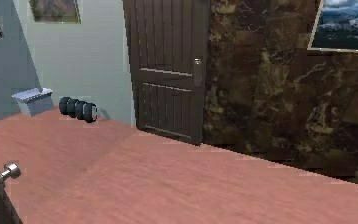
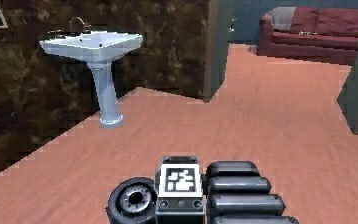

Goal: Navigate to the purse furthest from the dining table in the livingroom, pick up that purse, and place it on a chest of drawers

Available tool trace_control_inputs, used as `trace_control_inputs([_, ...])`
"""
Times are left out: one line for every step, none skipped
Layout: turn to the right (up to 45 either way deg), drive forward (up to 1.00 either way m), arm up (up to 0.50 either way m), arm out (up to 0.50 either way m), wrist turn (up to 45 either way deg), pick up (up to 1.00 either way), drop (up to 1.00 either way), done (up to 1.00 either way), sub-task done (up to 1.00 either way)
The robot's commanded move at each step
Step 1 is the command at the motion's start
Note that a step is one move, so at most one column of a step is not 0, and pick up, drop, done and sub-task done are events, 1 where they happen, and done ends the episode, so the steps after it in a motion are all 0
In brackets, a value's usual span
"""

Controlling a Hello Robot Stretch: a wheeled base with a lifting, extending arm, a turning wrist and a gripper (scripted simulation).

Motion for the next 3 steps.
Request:
trace_control_inputs([0.0,0.35,0.00,0.00,0.0,0.00,0.00,0.00,0.00])
trace_control_inputs([-6.0,0.00,0.00,0.00,0.0,0.00,0.00,0.00,0.00])
trace_control_inputs([0.0,0.60,0.00,0.00,0.0,0.00,0.00,0.00,0.00])
